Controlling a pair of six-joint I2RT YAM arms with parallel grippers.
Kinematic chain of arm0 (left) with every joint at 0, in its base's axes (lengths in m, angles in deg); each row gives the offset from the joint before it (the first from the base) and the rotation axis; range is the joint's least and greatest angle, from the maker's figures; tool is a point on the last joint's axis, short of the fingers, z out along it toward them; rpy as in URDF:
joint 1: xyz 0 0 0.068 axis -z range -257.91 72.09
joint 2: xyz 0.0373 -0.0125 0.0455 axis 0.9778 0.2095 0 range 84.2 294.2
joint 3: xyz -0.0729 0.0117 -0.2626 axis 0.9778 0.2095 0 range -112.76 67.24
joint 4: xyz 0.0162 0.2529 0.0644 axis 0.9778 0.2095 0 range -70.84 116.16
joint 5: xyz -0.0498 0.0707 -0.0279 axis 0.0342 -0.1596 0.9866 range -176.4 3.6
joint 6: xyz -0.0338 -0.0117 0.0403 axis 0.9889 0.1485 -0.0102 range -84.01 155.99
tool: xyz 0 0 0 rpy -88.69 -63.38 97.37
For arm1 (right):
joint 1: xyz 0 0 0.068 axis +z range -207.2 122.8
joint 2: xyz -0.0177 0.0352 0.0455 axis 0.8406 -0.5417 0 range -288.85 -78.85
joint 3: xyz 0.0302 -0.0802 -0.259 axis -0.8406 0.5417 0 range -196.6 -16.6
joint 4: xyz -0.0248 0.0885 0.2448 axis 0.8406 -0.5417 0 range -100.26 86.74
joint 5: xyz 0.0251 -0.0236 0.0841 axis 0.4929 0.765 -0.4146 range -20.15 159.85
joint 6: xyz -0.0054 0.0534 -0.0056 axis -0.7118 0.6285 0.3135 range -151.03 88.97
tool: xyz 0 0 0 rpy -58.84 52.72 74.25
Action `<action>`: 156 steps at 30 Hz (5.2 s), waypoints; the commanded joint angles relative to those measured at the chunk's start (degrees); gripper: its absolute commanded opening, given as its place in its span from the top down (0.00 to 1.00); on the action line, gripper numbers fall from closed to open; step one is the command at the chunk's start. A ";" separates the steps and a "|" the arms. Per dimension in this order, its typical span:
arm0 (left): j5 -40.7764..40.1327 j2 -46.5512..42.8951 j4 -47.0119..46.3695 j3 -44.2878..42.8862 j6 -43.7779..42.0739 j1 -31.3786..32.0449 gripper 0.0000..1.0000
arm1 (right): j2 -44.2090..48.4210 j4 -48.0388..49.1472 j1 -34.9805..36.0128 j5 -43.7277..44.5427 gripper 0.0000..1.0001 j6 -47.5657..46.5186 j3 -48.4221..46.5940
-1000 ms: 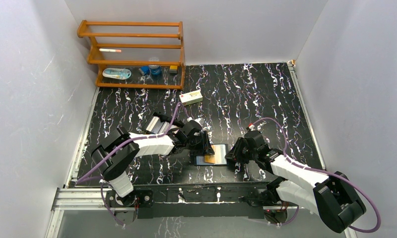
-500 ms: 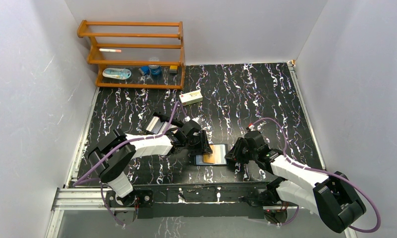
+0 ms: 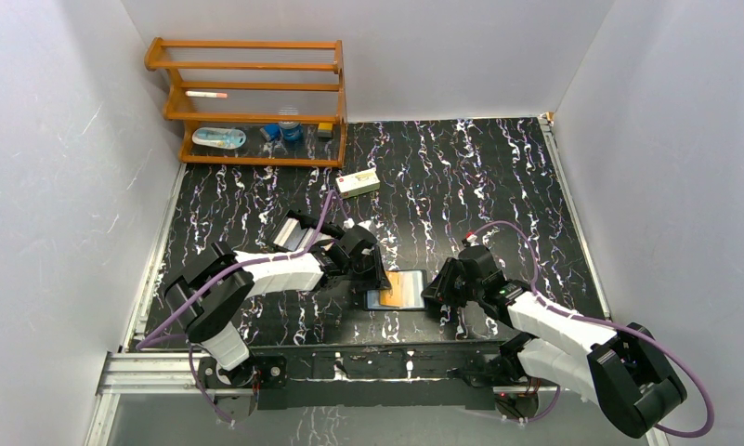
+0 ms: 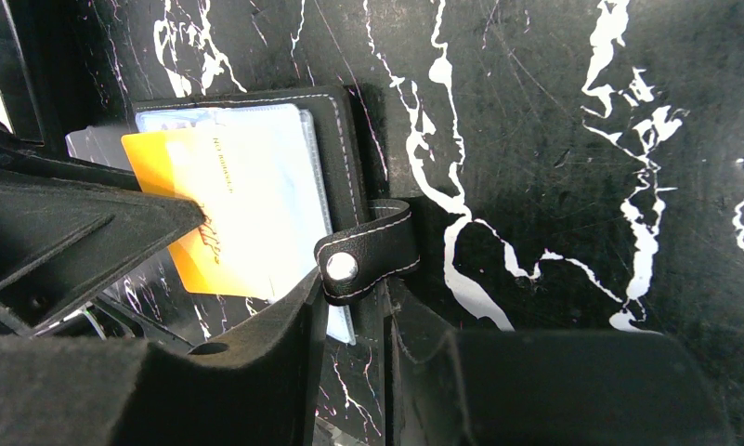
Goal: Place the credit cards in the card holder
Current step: Insert the credit card into the card holder, then turn over the card slot in the card holder.
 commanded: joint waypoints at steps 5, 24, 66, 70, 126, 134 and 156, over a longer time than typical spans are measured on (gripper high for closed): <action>-3.63 2.03 8.67 0.56 -1.54 -0.09 0.90 | -0.04 -1.40 0.56 -0.94 0.67 0.02 1.26; -2.13 6.19 7.99 -4.30 -0.89 2.77 0.71 | -0.32 -0.07 0.54 -1.36 0.67 0.31 1.45; -1.48 7.22 8.92 -11.51 -0.34 5.72 0.53 | -1.28 1.15 0.55 -1.71 0.67 0.22 0.83; -1.61 7.05 8.24 -12.29 -0.19 6.22 0.54 | -1.13 0.82 0.55 -1.42 0.68 0.16 0.96; 10.45 -12.92 30.89 -15.36 -20.98 -8.88 0.52 | -13.08 -6.57 13.66 11.66 0.68 -0.73 -22.28; 11.65 -11.77 14.14 -4.70 -10.36 -8.44 0.48 | -21.10 -1.61 13.65 10.49 0.74 -1.77 -22.45; 9.91 -6.14 -4.50 5.19 -2.48 -7.61 0.43 | -21.76 1.41 13.66 11.60 0.82 -0.66 -15.62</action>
